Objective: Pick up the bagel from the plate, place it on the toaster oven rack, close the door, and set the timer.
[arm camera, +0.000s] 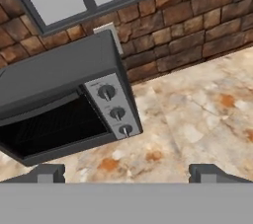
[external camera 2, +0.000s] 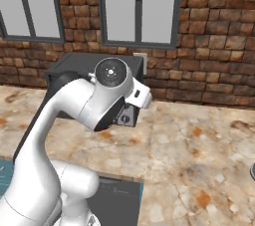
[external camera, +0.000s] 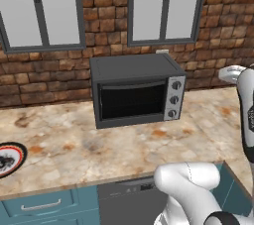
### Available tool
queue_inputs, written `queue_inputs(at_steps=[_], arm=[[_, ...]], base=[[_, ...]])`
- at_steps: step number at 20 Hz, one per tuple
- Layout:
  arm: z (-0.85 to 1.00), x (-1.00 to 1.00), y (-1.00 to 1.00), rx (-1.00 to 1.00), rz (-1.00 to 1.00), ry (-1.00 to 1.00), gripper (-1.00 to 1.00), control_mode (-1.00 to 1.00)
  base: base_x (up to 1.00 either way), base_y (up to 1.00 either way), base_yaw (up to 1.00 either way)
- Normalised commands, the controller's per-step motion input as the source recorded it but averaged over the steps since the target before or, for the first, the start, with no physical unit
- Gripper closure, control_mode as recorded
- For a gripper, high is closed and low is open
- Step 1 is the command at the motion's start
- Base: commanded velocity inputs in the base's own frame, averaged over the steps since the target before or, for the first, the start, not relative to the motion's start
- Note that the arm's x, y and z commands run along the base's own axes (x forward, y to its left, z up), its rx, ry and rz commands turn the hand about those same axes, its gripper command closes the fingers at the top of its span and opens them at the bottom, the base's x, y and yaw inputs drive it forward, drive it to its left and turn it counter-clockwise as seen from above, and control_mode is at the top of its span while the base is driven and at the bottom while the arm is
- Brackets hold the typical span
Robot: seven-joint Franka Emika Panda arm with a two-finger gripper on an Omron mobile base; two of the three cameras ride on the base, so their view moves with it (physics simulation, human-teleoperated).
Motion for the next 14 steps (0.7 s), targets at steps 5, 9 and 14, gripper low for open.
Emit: queue_inputs(at_steps=[5, 9, 14], arm=[[-0.26, -0.01, 0.26, 0.0, 0.0, -0.04, -1.0, -1.0], [-0.24, 0.0, 0.29, 0.0, 0.0, -0.01, -1.0, -1.0], [-0.24, 0.1, 0.06, 0.0, 0.0, 0.0, -1.0, -1.0]], base=[[0.0, 0.0, 0.0], [0.0, 0.0, 0.0], [0.0, 0.0, 0.0]])
